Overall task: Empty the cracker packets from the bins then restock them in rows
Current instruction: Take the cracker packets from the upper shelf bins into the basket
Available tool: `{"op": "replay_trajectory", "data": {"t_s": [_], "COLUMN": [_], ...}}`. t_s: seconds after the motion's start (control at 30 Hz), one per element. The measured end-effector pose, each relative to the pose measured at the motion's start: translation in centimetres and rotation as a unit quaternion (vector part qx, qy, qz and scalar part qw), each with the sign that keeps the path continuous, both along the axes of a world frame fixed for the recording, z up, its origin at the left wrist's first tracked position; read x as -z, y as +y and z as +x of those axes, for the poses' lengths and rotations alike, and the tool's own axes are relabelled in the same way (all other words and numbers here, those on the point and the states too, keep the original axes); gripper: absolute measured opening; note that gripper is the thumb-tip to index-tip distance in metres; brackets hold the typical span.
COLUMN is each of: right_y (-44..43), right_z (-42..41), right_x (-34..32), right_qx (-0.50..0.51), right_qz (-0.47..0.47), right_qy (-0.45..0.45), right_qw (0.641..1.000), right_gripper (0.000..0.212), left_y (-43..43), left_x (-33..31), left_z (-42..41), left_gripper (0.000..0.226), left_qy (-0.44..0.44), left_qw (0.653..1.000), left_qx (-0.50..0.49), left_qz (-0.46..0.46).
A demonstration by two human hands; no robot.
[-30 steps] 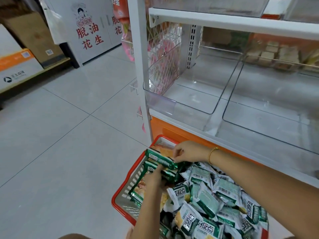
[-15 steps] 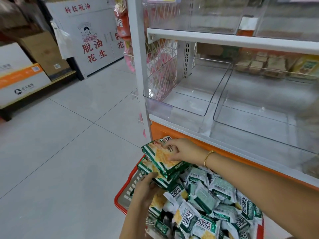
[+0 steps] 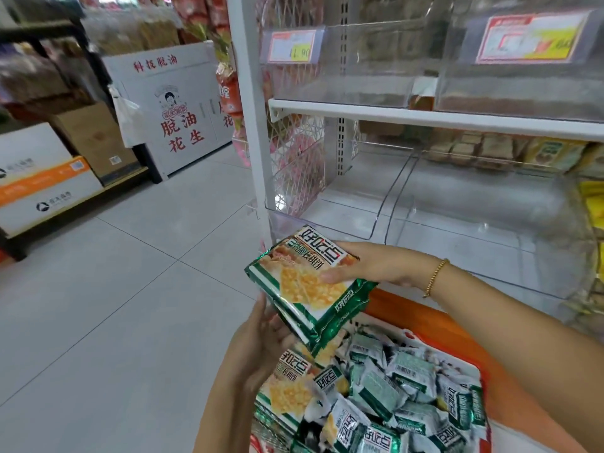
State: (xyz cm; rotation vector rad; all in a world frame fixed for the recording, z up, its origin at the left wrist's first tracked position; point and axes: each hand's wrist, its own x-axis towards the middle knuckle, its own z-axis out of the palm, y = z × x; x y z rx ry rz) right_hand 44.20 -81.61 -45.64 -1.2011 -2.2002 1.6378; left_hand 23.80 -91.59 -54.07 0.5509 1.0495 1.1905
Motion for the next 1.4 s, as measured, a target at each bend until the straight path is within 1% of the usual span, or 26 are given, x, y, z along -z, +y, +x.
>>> {"op": "replay_trajectory", "data": {"t_s": [0.1,0.13,0.2,0.23,0.3,0.33,0.37,0.4,0.43,0.47,0.53,0.6,0.67,0.77,0.8,0.83,0.87,0.9,0.97,1.03,1.07,1.1,1.17,1.2,1.3,1.4], "right_y": [-0.9,-1.1,-1.6,-1.8,-2.1,-2.3,-2.6,-2.9,-3.1,-3.4,-3.9,-4.4,-4.9,-6.1,-6.6,-7.3,-7.8,-8.2,-8.0,-6.8,-5.9,-5.1,-3.1,-2.3,0.2,2.5], "right_z": [1.0,1.4,2.4,3.1,4.6,5.3,5.9,6.3,6.7,7.1,7.9,8.9,10.4,12.6,13.2,13.7,14.0,14.3,14.7,15.2,15.4,15.7,16.3,16.5,16.9,15.8], "right_x": [-1.5,-2.1,-3.8,-4.9,-7.4,-8.4,-9.4,-10.2,-11.0,-11.8,-13.7,-15.9,-18.3,-22.3,-23.7,-25.0,-26.3,-27.5,-29.7,-31.7,-32.7,-33.6,-35.2,-35.7,-36.5,-36.3], "right_qx": [-0.012,-0.015,-0.019,-0.008,0.038,0.059,0.072,0.081,0.090,0.099,0.108,0.101,0.099,0.142,0.163,0.186,0.213,0.235,0.256,0.248,0.248,0.252,0.269,0.273,0.264,0.223], "right_qz": [0.001,0.007,0.017,0.015,0.009,0.006,0.003,-0.001,-0.006,-0.009,0.005,0.029,0.056,0.121,0.168,0.237,0.319,0.401,0.533,0.600,0.613,0.616,0.604,0.597,0.577,0.564], "right_qy": [-0.020,-0.033,-0.040,-0.025,0.024,0.048,0.067,0.086,0.108,0.130,0.158,0.164,0.154,0.138,0.131,0.112,0.078,0.030,-0.082,-0.183,-0.216,-0.242,-0.290,-0.316,-0.379,-0.418], "right_qw": [1.000,0.999,0.999,1.000,0.999,0.997,0.995,0.993,0.990,0.987,0.982,0.981,0.981,0.973,0.963,0.947,0.920,0.885,0.802,0.738,0.719,0.706,0.692,0.685,0.674,0.676], "right_gripper": [0.036,0.042,0.065,0.075,0.087,0.090,0.091,0.091,0.088,0.082,0.062,0.041,0.039,0.048,0.051,0.052,0.054,0.060,0.080,0.090,0.091,0.091,0.092,0.092,0.087,0.077], "left_y": [-0.5,-0.7,-0.8,-0.7,-0.2,0.0,0.4,0.7,1.0,1.2,1.9,2.9,3.9,5.2,5.7,6.5,7.3,8.3,10.0,11.8,12.7,13.4,14.3,14.6,15.5,16.1], "left_x": [-2.0,-2.5,-3.3,-3.7,-4.9,-5.9,-6.6,-7.7,-8.7,-10.2,-12.9,-15.6,-18.2,-22.0,-23.3,-24.4,-25.5,-26.5,-28.4,-29.6,-29.8,-29.9,-29.4,-28.9,-27.5,-27.1], "left_z": [1.4,1.8,2.1,2.1,2.1,2.2,2.3,2.6,2.8,3.3,4.0,5.0,6.4,9.0,9.8,10.6,11.4,12.1,13.6,15.2,16.0,16.8,18.4,18.9,19.8,19.7], "left_gripper": [0.054,0.054,0.060,0.059,0.056,0.067,0.085,0.099,0.103,0.102,0.103,0.107,0.098,0.066,0.058,0.047,0.036,0.029,0.021,0.013,0.012,0.017,0.030,0.032,0.030,0.028], "left_qy": [0.052,0.067,0.087,0.085,0.062,0.057,0.061,0.067,0.074,0.082,0.120,0.152,0.162,0.165,0.181,0.198,0.205,0.205,0.226,0.288,0.336,0.395,0.512,0.545,0.583,0.599], "left_qw": [0.998,0.996,0.994,0.993,0.993,0.991,0.988,0.985,0.979,0.972,0.955,0.934,0.911,0.879,0.868,0.855,0.846,0.839,0.822,0.801,0.785,0.762,0.696,0.664,0.585,0.542], "left_qx": [0.034,0.043,0.050,0.051,0.057,0.057,0.059,0.055,0.053,0.054,0.068,0.097,0.135,0.162,0.154,0.139,0.122,0.108,0.086,0.035,0.011,-0.012,-0.035,-0.032,-0.018,-0.033], "left_qz": [0.023,0.031,0.051,0.060,0.086,0.103,0.126,0.150,0.184,0.215,0.264,0.308,0.355,0.417,0.435,0.458,0.477,0.492,0.515,0.523,0.520,0.513,0.502,0.511,0.564,0.589]}}
